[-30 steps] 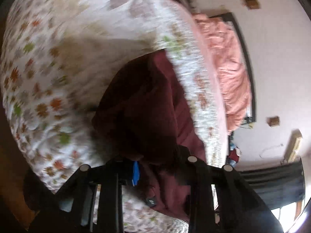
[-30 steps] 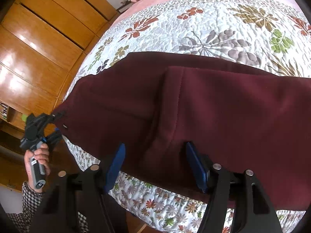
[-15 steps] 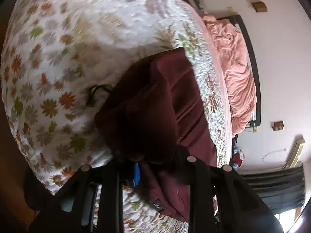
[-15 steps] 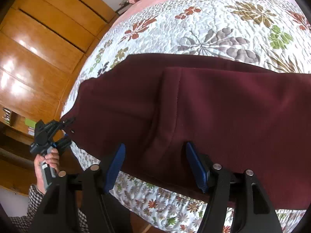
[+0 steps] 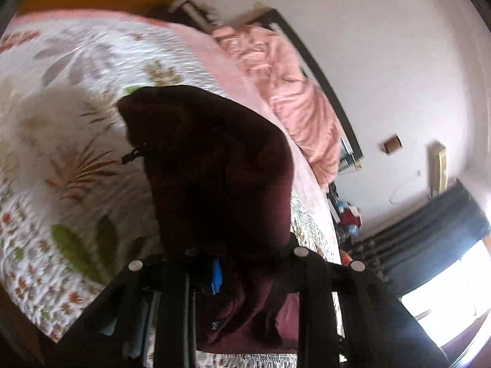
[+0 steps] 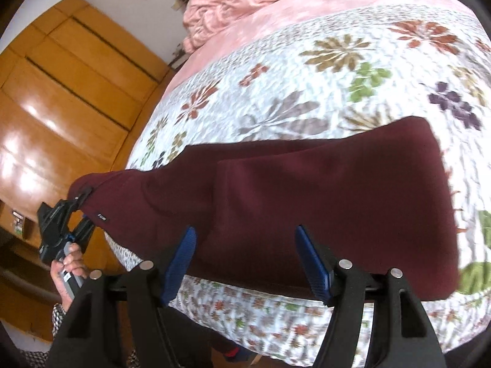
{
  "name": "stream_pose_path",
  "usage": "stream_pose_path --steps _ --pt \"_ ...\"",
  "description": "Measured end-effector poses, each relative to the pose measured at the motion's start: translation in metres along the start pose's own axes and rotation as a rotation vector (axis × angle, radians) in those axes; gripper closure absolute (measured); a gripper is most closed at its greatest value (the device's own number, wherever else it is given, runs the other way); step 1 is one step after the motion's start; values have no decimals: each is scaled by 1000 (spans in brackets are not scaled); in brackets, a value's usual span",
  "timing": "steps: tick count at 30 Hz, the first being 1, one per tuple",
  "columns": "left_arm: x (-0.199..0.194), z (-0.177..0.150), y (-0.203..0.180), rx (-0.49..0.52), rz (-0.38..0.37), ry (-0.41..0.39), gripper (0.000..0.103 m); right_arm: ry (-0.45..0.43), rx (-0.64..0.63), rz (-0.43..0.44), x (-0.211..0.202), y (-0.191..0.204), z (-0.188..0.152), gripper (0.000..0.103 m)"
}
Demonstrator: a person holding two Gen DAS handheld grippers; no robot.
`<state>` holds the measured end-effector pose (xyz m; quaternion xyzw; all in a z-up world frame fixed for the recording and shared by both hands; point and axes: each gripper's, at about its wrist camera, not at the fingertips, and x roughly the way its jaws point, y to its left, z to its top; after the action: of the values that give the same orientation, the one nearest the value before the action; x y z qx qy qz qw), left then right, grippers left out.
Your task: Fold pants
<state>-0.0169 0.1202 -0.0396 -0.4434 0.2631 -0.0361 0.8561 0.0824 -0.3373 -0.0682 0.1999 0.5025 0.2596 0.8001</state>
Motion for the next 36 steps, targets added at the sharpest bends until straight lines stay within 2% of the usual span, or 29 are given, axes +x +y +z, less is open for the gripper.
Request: stream_pose_path --steps 4,8,13,21,28,32,34,36 --pt "17 -9 -40 94 -18 43 81 -29 39 -6 -11 -15 0 35" --pt "32 -31 -80 231 -52 115 80 -44 58 -8 -17 -23 0 35" --pt "53 -61 -107 321 -62 206 80 -43 58 -21 -18 -28 -2 35" --pt "86 -97 -110 388 -30 323 80 -48 74 -33 -22 -37 -3 35" --pt "119 -124 -106 485 34 429 79 -33 89 -39 -17 -43 -4 32" --pt "140 -142 -100 496 72 515 72 -14 92 -63 -9 -46 -6 32" --pt "141 -148 -99 505 83 521 69 -3 82 -81 -6 -46 -6 32" --pt "136 -141 -104 510 78 522 56 6 72 -91 -4 -46 -5 31"
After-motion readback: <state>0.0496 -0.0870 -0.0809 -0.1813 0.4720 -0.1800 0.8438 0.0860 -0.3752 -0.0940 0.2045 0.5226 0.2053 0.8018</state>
